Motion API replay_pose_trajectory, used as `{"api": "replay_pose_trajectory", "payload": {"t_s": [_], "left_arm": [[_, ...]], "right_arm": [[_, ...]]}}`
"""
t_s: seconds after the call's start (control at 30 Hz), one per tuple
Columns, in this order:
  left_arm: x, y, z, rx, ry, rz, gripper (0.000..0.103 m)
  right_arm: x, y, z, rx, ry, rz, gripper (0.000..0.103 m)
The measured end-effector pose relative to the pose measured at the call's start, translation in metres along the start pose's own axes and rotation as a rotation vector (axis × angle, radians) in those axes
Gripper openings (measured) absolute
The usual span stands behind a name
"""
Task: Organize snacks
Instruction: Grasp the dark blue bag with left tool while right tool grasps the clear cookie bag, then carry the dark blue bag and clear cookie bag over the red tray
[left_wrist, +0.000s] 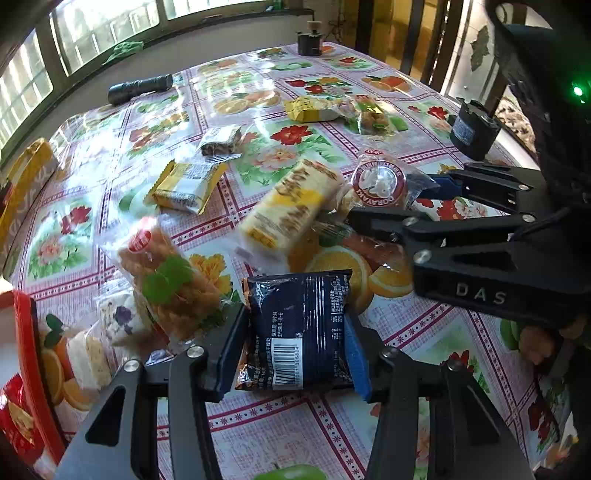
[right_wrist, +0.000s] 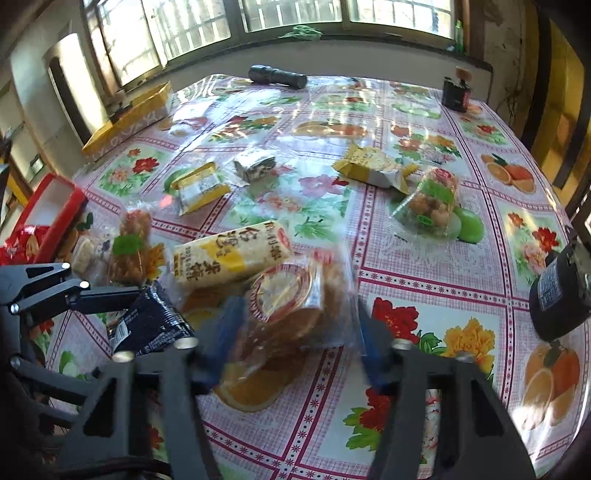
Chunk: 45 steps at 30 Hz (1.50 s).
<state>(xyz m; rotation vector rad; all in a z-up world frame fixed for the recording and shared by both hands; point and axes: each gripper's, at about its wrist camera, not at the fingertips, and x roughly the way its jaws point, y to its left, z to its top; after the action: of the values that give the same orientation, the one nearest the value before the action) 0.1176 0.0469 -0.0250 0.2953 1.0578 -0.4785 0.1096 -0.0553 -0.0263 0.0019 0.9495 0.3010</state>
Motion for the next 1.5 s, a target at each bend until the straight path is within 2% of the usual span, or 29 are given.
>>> {"api": "replay_pose_trajectory", "payload": {"t_s": [0.07,0.27,0.7,1.03,1.5], "left_arm": [[-0.002,-0.001,-0.003,-0.01,-0.006,0.005,0.046],[-0.022,0.002,-0.016,-0.077,-0.032,-0.03,0.045],[-0.08,0.019,-0.055,-0.277,-0.116,-0.06,0.045],[-0.109,0.041,-0.087,-0.377,-0.142,0.019,0.045],[-0.17,0.09,-0.131,-0.509,-0.209,0.226,0.045]], "right_arm": [[-0.005,-0.002,0.0,0.02,-0.007,0.02,0.039],[-0.026,-0.002,-0.011,0.076,-0.044,0.063,0.03],[-0.086,0.02,-0.042,0.162,-0.133,0.199,0.028],[-0.091,0.064,-0.04,0.1,-0.127,0.273,0.028],[-0.089,0.136,-0.025,-0.009,-0.104,0.4,0.029]]}}
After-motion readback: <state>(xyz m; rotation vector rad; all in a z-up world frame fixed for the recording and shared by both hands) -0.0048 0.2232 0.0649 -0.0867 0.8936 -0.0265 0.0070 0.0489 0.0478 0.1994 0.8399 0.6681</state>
